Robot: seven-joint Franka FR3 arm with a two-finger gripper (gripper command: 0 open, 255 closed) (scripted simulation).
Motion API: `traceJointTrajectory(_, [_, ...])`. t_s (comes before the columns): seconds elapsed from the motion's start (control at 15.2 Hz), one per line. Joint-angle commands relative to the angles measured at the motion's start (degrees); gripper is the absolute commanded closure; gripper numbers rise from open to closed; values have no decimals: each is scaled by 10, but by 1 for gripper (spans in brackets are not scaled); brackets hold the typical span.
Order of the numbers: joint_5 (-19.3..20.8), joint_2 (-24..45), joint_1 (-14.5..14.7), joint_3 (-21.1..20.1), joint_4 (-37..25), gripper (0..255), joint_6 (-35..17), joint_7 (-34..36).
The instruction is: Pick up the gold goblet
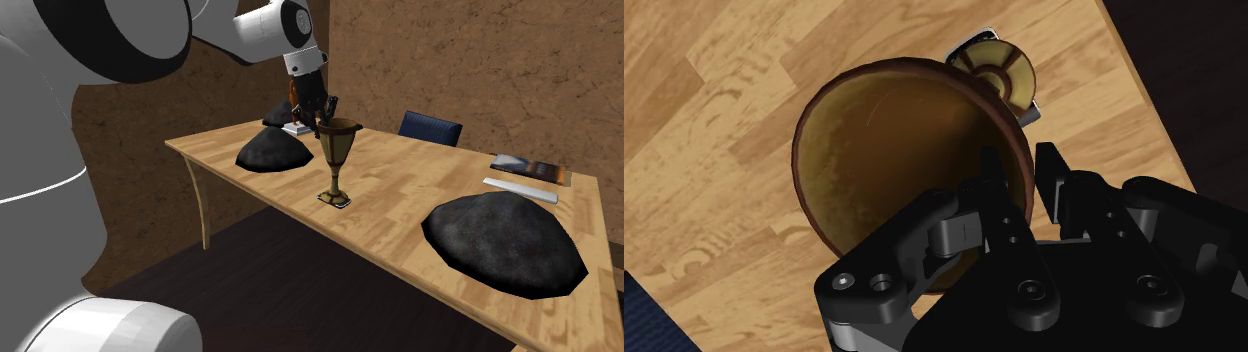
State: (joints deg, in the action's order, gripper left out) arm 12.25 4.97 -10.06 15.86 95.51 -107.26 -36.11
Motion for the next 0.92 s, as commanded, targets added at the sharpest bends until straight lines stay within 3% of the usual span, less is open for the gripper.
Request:
traceJointTrajectory(0.0, [0, 0, 0, 0, 0, 255, 0, 0])
traceJointTrajectory(0.86, [-7, 11, -1, 0, -98, 255, 85, -19])
